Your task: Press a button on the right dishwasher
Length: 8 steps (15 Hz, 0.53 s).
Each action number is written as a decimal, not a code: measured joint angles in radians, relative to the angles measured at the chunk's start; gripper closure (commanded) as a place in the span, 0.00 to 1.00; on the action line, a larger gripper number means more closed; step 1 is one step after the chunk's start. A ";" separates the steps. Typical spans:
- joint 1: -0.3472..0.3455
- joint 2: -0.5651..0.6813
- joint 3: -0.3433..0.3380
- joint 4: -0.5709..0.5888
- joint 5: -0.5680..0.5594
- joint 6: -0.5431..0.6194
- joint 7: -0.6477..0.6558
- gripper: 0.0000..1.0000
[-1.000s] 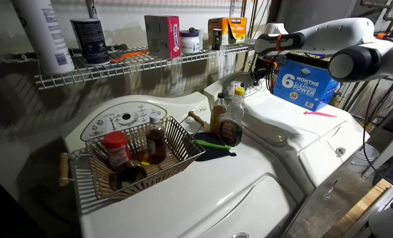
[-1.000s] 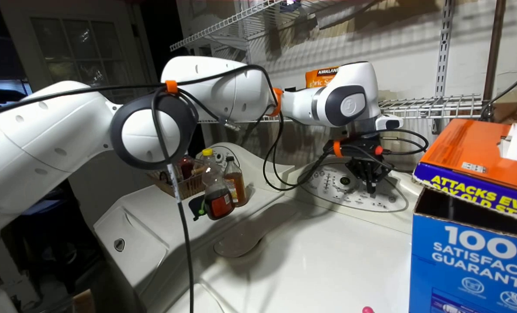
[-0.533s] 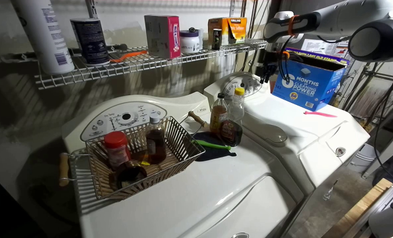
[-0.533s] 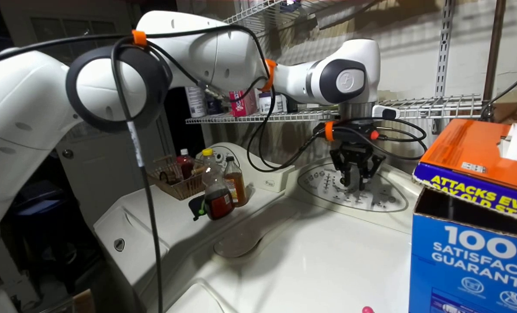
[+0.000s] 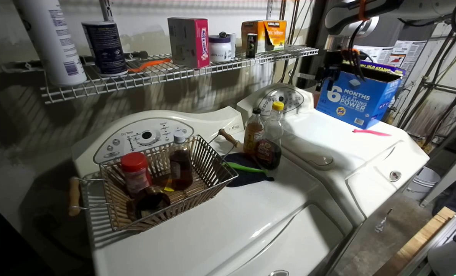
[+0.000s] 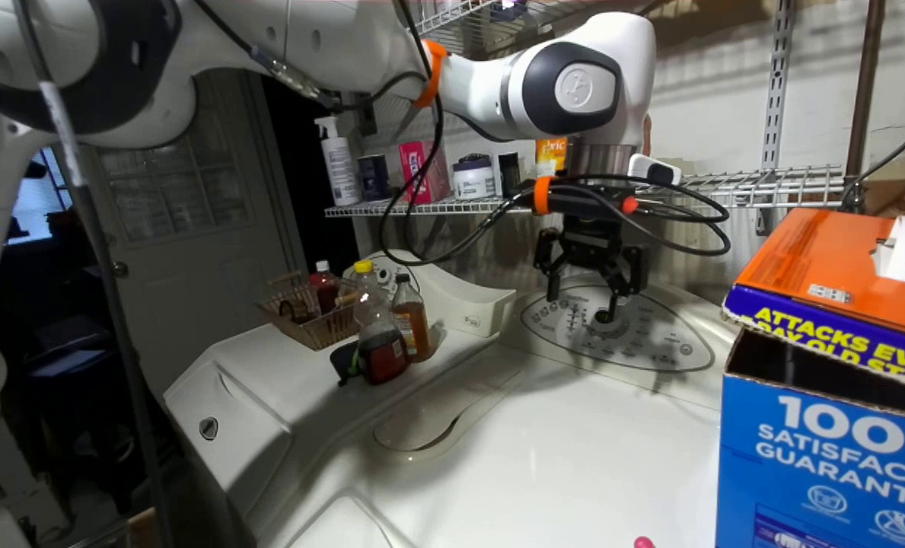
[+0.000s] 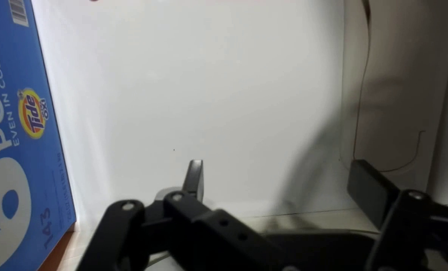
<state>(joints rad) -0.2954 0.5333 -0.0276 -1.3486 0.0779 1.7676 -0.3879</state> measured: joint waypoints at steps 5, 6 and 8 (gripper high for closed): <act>0.010 -0.202 -0.012 -0.214 -0.013 0.058 -0.027 0.00; 0.011 -0.241 -0.013 -0.258 -0.015 0.085 -0.047 0.00; 0.011 -0.306 -0.016 -0.329 -0.015 0.117 -0.073 0.00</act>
<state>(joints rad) -0.2843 0.2269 -0.0437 -1.6778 0.0634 1.8844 -0.4611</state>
